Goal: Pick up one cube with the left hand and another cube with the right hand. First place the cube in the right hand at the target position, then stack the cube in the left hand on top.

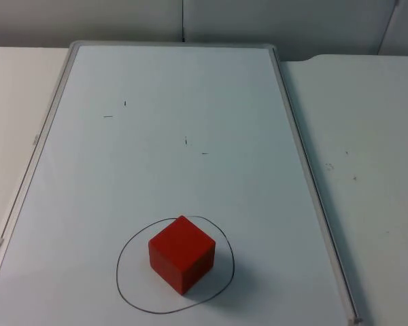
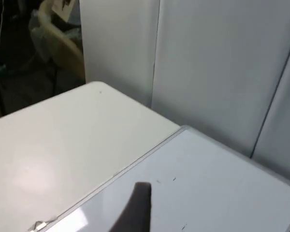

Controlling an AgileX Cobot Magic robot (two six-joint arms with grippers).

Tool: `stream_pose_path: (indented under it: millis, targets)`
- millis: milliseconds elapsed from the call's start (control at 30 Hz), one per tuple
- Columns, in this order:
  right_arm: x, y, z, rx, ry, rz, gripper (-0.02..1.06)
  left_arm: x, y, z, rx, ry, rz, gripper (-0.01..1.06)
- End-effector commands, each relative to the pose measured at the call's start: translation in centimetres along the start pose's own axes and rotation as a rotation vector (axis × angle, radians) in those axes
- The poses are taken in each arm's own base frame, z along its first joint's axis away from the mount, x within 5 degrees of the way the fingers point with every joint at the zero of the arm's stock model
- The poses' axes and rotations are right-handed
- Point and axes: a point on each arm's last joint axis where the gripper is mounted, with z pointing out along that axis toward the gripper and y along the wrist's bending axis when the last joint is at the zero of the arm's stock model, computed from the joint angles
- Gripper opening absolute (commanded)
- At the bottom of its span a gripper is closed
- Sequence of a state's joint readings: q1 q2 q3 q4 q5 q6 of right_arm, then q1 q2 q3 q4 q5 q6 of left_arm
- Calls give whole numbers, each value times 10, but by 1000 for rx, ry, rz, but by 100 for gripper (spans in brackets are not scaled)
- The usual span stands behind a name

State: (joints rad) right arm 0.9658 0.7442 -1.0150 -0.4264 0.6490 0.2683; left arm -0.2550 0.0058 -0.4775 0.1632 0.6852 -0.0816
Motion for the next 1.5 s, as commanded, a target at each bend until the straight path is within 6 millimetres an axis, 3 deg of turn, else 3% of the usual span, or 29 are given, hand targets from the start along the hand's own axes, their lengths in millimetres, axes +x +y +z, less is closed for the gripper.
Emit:
stream_pose_path:
  millis: [0, 100, 233, 500, 633, 800, 933, 967, 1067, 1133, 1167, 1300, 1367, 1467]
  targets:
    - [9, -4, -17, 4, -4, 5, 85, 0, 0, 0, 9, -14, 1, 22]
    - [33, -9, -43, 4, -58, 16, 85, 0, 0, 0, 9, -14, 1, 22]
    - [48, -9, -52, -2, -65, 25, 85, 0, 0, 0, 10, -14, 0, 22]
    - [51, -9, -56, -7, -75, 23, 85, -8, -12, -2, 139, -101, 11, 22]
    - [51, -9, -56, -7, -75, 23, 85, -14, -21, 14, 230, -48, 21, 22]
    - [51, -9, -56, -7, -75, 23, 85, -37, -34, 42, 349, 33, 66, 22]
    - [51, -9, -56, -7, -75, 21, 85, -64, -46, 92, 456, 182, 85, 22]
    - [51, -9, -56, -7, -75, 21, 85, -64, -46, 92, 456, 182, 85, 22]
    - [51, -9, -56, -7, -73, 16, 85, -69, -53, 131, 502, 320, 78, 22]
    - [51, -9, -56, -3, -70, 13, 85, -65, -58, 158, 528, 401, 67, 22]
    - [51, -9, -56, -3, -70, 13, 85, -65, -58, 158, 528, 401, 67, 22]
    - [52, -10, -55, 7, -56, 3, 85, -48, -67, 200, 559, 532, -3, 22]
    - [53, -11, -55, 11, -52, 0, 85, -44, -70, 206, 571, 551, -12, 22]
    - [53, -12, -55, 23, -51, -12, 85, -26, -92, 222, 626, 614, 11, 22]
